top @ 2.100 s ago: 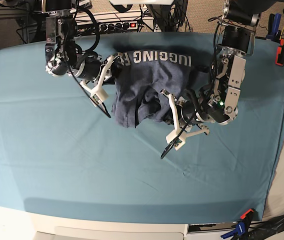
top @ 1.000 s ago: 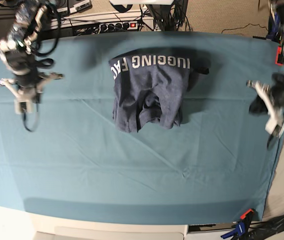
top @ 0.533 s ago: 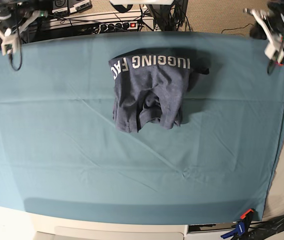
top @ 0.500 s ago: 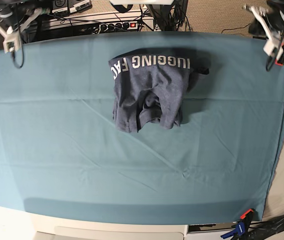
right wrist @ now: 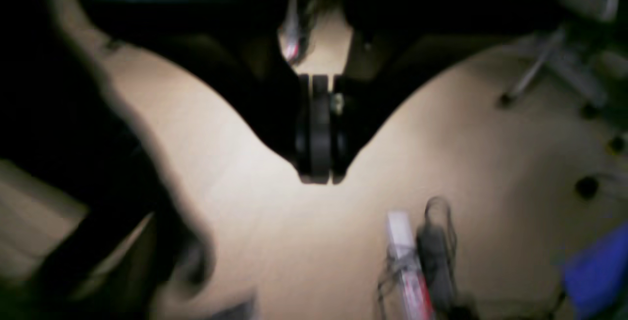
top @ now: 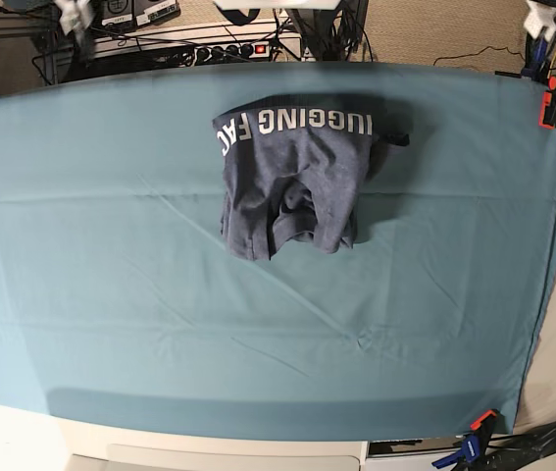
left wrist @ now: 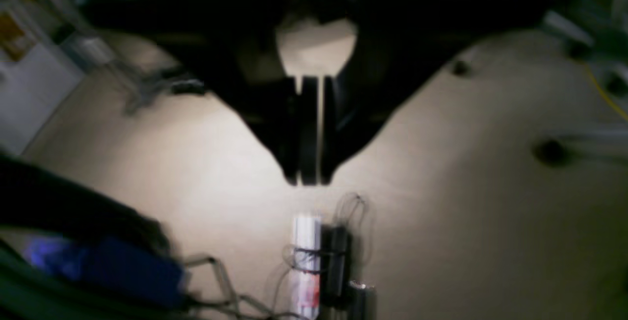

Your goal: Fold the T-shirt properly

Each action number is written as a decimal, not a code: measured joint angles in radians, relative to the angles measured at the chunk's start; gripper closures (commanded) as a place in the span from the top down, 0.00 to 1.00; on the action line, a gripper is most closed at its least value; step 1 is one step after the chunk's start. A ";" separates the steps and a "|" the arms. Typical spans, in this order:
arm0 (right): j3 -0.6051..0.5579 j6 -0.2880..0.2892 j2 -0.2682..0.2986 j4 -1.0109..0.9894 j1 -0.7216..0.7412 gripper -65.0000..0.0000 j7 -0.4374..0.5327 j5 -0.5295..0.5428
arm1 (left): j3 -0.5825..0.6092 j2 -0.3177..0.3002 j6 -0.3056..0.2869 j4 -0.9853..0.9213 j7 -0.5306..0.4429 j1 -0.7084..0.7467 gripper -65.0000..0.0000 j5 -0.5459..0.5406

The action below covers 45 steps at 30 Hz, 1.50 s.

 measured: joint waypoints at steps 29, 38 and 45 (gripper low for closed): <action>-0.166 -0.040 -0.004 -1.115 0.562 0.00 0.471 -0.220 | 0.443 0.039 0.125 -0.824 -0.592 -0.346 0.00 0.497; -0.165 -0.193 -0.024 -1.345 0.748 0.00 0.828 -0.475 | 0.803 0.128 0.528 -1.211 -1.061 -0.635 0.00 0.840; -0.166 -0.194 -0.028 -1.418 0.867 0.00 1.052 -0.599 | 0.850 0.228 0.528 -1.509 -1.204 -0.823 0.00 0.843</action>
